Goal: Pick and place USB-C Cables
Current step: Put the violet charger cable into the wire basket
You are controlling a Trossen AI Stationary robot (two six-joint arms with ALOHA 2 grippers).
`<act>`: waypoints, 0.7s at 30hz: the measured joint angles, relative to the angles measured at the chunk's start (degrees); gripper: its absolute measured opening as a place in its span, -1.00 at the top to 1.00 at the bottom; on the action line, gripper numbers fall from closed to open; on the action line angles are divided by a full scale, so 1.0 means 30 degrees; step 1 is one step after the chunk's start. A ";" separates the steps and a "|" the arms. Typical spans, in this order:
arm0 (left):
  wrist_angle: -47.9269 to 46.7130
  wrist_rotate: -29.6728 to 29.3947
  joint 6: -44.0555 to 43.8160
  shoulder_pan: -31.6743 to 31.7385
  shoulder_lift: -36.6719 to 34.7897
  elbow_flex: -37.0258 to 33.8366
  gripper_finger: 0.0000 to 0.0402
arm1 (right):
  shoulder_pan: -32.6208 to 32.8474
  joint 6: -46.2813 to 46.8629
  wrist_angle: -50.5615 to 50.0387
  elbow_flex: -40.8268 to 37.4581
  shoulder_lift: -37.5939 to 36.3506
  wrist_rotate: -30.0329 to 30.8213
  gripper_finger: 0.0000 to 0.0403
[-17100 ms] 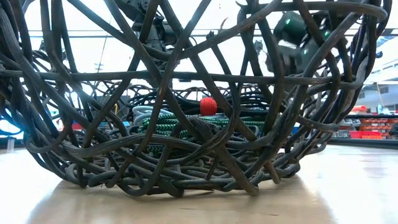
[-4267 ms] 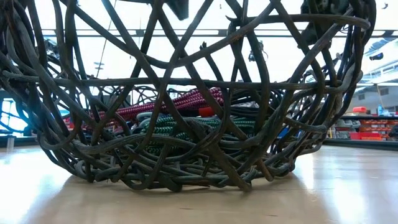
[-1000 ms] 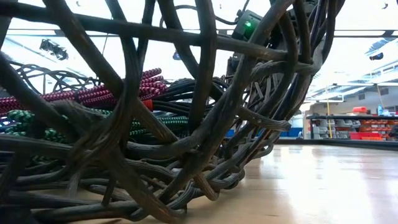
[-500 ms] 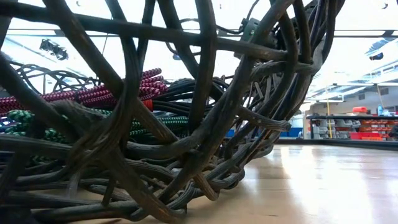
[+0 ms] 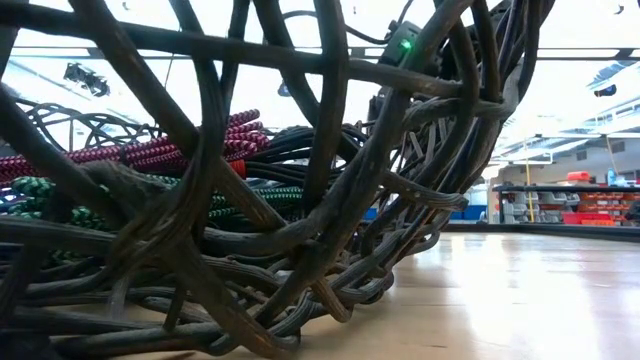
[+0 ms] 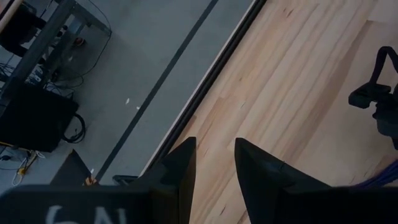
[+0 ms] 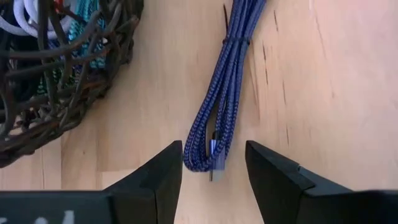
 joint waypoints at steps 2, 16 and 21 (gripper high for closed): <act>0.0000 0.0000 0.0000 0.0000 0.0000 0.0000 0.41 | 0.0000 -0.0007 0.0169 -0.0005 0.0002 0.0044 0.10; 0.0000 0.0000 -0.0007 0.0000 0.0000 0.0000 0.41 | -0.0313 0.1079 0.0270 0.0000 0.0007 0.0648 -0.13; 0.0005 -0.0001 0.0000 -0.0001 0.0000 0.0000 0.41 | -0.0299 0.1128 0.0294 0.0011 0.0354 0.0431 -0.22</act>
